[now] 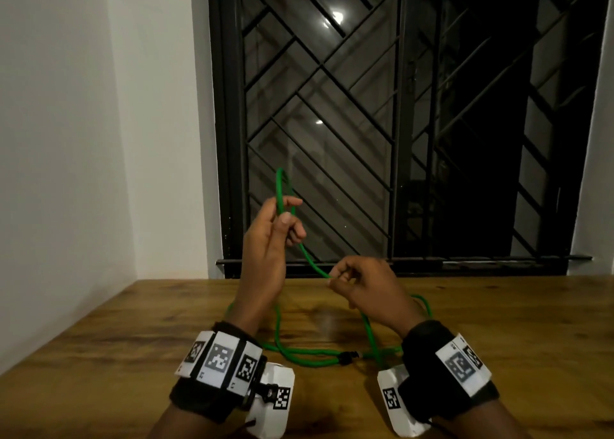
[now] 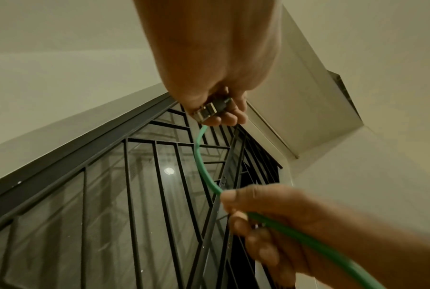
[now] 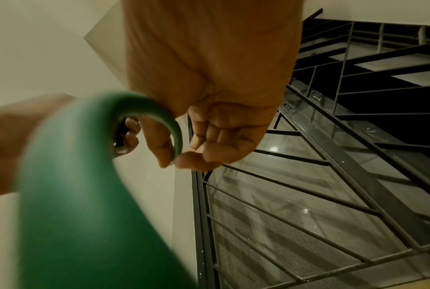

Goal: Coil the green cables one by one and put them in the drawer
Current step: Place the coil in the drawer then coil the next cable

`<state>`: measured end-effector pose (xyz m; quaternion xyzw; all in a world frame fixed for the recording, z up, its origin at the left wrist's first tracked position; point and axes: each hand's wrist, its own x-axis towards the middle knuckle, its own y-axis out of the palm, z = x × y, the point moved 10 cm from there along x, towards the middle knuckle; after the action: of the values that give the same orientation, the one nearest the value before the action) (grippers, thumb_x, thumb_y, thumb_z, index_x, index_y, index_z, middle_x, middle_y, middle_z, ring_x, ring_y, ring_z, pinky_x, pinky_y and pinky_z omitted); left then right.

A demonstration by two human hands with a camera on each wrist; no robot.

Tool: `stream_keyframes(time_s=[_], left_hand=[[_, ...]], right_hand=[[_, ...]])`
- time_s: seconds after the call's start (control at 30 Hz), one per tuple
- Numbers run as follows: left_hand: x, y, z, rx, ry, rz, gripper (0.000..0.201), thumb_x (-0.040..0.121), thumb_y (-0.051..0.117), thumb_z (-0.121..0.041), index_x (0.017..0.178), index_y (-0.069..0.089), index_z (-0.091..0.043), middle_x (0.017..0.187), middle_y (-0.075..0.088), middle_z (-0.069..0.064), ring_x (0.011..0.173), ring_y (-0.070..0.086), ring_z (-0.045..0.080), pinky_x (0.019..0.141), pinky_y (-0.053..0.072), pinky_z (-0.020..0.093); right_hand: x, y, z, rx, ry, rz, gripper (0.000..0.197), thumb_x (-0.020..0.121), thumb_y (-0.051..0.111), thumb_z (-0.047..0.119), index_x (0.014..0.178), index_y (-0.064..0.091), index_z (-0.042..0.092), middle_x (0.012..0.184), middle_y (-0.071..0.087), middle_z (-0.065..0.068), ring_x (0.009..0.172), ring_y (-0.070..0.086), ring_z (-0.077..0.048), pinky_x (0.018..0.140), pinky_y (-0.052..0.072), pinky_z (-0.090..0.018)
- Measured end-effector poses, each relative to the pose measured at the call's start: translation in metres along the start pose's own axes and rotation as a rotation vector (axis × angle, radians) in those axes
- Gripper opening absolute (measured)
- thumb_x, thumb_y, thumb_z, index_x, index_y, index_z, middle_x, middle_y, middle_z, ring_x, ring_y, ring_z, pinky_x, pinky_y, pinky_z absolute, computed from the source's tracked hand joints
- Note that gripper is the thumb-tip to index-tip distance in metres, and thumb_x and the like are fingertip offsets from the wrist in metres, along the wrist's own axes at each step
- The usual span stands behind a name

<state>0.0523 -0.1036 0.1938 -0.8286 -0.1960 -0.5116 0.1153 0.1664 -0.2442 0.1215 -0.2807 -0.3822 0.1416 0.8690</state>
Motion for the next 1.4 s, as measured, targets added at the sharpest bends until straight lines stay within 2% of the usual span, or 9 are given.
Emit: stream_keyframes(time_s=[0.3, 0.47, 0.63, 0.73, 0.8, 0.87, 1.03, 1.2, 1.4], left_hand=[[0.0, 0.029, -0.034, 0.201, 0.177, 0.135, 0.027, 0.104, 0.042, -0.003, 0.122, 0.06, -0.011, 0.082, 0.066, 0.0, 0.08, 0.066, 0.016, 0.074, 0.053, 0.029], [0.05, 0.018, -0.058, 0.146, 0.2, 0.197, 0.032, 0.105, 0.042, -0.007, 0.132, 0.057, -0.01, 0.084, 0.069, 0.002, 0.075, 0.064, 0.018, 0.074, 0.053, 0.029], [0.071, 0.002, -0.05, 0.094, 0.121, 0.225, 0.042, 0.103, 0.04, -0.017, 0.145, 0.044, -0.009, 0.097, 0.074, 0.004, 0.088, 0.071, 0.015, 0.066, 0.047, 0.017], [0.071, 0.003, -0.04, 0.086, 0.056, 0.326, 0.046, 0.1, 0.039, -0.024, 0.146, 0.041, -0.014, 0.103, 0.075, 0.003, 0.093, 0.073, 0.014, 0.059, 0.045, 0.019], [0.075, 0.003, -0.04, 0.061, 0.03, 0.364, 0.043, 0.102, 0.039, -0.024, 0.144, 0.041, -0.014, 0.104, 0.075, 0.005, 0.095, 0.073, 0.016, 0.058, 0.048, 0.021], [0.08, -0.002, -0.045, 0.008, 0.003, 0.346, 0.038, 0.106, 0.038, -0.018, 0.143, 0.042, -0.011, 0.104, 0.075, 0.01, 0.095, 0.073, 0.019, 0.058, 0.049, 0.022], [0.083, -0.011, -0.054, -0.014, -0.024, 0.324, 0.035, 0.106, 0.039, -0.009, 0.139, 0.045, -0.004, 0.104, 0.075, 0.013, 0.096, 0.073, 0.02, 0.056, 0.048, 0.021], [0.083, -0.018, -0.061, -0.008, -0.004, 0.29, 0.034, 0.106, 0.037, -0.011, 0.137, 0.049, -0.006, 0.098, 0.074, 0.013, 0.075, 0.066, 0.016, 0.055, 0.045, 0.019], [0.083, -0.023, -0.059, -0.034, -0.026, 0.251, 0.035, 0.103, 0.042, -0.015, 0.136, 0.052, -0.01, 0.093, 0.074, 0.009, 0.064, 0.057, 0.01, 0.054, 0.042, 0.018]], right_hand=[[0.003, -0.016, 0.038, 0.053, -0.033, 0.008, 0.016, 0.079, 0.074, 0.042, 0.082, 0.063, 0.03, 0.067, 0.063, 0.002, 0.058, 0.061, -0.012, 0.06, 0.057, -0.046], [0.031, -0.049, 0.087, -0.01, -0.091, 0.039, 0.017, 0.089, 0.071, 0.024, 0.104, 0.07, 0.031, 0.071, 0.07, 0.002, 0.058, 0.068, -0.009, 0.066, 0.06, -0.037], [0.044, -0.035, 0.103, -0.079, 0.007, 0.267, 0.014, 0.082, 0.065, 0.005, 0.086, 0.071, 0.017, 0.069, 0.075, 0.007, 0.066, 0.071, -0.007, 0.075, 0.058, -0.033], [0.036, -0.022, 0.108, -0.135, 0.063, 0.393, 0.008, 0.085, 0.072, 0.021, 0.09, 0.068, 0.016, 0.07, 0.075, 0.001, 0.069, 0.072, -0.013, 0.079, 0.057, -0.037], [0.034, -0.024, 0.112, -0.182, 0.082, 0.401, 0.034, 0.087, 0.071, 0.047, 0.099, 0.063, 0.017, 0.063, 0.071, 0.001, 0.059, 0.066, -0.008, 0.074, 0.052, -0.035], [0.034, -0.028, 0.12, -0.177, 0.082, 0.392, 0.042, 0.091, 0.063, 0.056, 0.102, 0.059, 0.016, 0.06, 0.069, -0.003, 0.054, 0.063, -0.008, 0.073, 0.05, -0.035], [0.055, -0.053, 0.125, -0.115, 0.057, 0.198, 0.005, 0.098, 0.058, 0.013, 0.1, 0.054, 0.013, 0.078, 0.075, -0.005, 0.069, 0.073, -0.02, 0.07, 0.056, -0.031], [0.059, -0.057, 0.137, -0.117, -0.032, 0.054, 0.039, 0.096, 0.058, 0.035, 0.127, 0.035, 0.03, 0.089, 0.067, -0.002, 0.081, 0.067, -0.018, 0.074, 0.056, -0.04], [0.066, -0.06, 0.142, -0.351, -0.123, -0.013, 0.022, 0.102, 0.051, 0.029, 0.12, 0.064, 0.03, 0.096, 0.068, 0.002, 0.096, 0.065, -0.021, 0.078, 0.051, -0.033]])
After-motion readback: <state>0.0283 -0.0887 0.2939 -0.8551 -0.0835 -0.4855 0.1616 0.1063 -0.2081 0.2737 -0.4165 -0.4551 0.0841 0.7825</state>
